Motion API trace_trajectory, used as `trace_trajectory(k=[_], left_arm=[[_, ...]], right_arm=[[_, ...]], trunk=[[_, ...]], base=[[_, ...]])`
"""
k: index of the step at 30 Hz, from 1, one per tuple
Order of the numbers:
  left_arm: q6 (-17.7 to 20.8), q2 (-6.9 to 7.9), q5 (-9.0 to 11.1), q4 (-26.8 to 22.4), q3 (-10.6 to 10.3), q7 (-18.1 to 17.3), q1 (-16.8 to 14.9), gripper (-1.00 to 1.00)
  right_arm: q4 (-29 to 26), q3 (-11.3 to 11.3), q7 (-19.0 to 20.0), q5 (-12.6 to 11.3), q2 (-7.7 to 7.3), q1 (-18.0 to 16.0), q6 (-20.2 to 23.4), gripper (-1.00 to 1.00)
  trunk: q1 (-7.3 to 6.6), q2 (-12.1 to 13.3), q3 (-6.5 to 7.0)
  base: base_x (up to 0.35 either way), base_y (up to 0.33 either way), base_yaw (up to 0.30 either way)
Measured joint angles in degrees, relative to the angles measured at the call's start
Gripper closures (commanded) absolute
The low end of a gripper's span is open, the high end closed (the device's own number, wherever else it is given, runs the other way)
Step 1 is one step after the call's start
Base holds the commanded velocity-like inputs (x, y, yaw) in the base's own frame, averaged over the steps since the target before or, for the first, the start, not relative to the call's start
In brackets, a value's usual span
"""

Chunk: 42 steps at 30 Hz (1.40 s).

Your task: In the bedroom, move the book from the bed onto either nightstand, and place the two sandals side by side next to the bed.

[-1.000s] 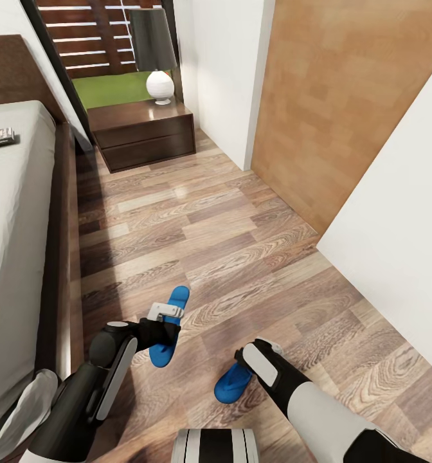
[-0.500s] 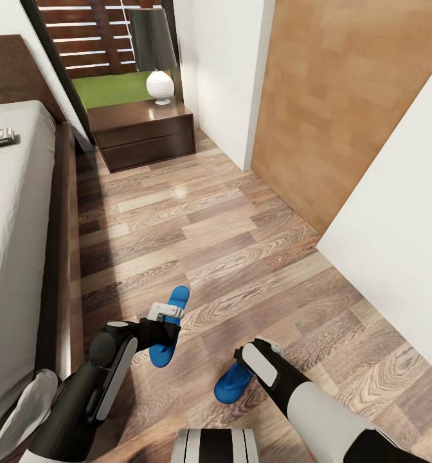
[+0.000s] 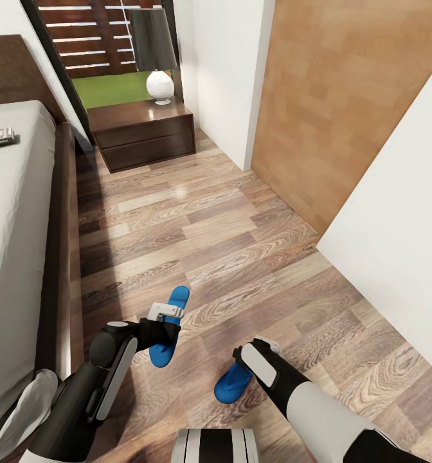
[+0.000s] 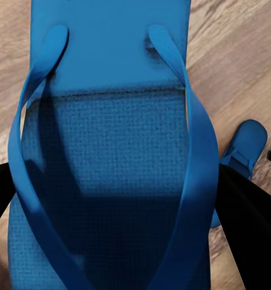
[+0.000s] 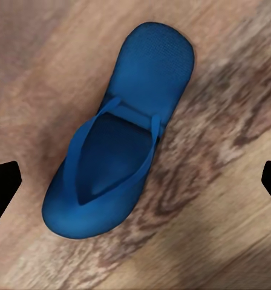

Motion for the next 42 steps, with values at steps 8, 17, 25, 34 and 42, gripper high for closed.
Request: trace_trajectory(k=[8,17,25,34,42], left_arm=[[0.0,0.0,0.0,-0.8,0.1,0.0,0.0,1.0],[0.0,0.12,0.0,-1.6,0.1,-0.1,0.1,1.0],[0.0,-0.83,0.2,-1.7,-0.4,-0.1,-2.5,1.0],[0.0,0.72,-0.2,-1.8,0.3,-0.1,-17.4,1.0],[0.0,3.22,-0.2,-1.8,0.4,0.0,-33.9,1.0]], right_arm=[[-0.8,1.4,0.2,0.0,0.17,0.0,-0.3,-1.0],[-1.0,1.6,0.3,-0.1,0.1,0.0,-0.3,-1.0],[-0.6,2.1,0.3,0.0,0.07,0.0,-0.3,-1.0],[-0.5,2.9,0.3,0.0,-0.15,0.1,-0.3,-1.0],[-0.7,5.1,0.3,0.1,-0.09,0.1,-0.4,-1.0]], trunk=[[0.0,0.0,0.0],[0.0,0.0,0.0],[0.0,0.0,0.0],[-0.01,0.0,0.01],[-0.01,0.0,0.01]], base=[[0.0,0.0,0.0],[0.0,0.0,0.0],[0.0,0.0,0.0],[0.0,0.0,0.0],[0.0,0.0,0.0]])
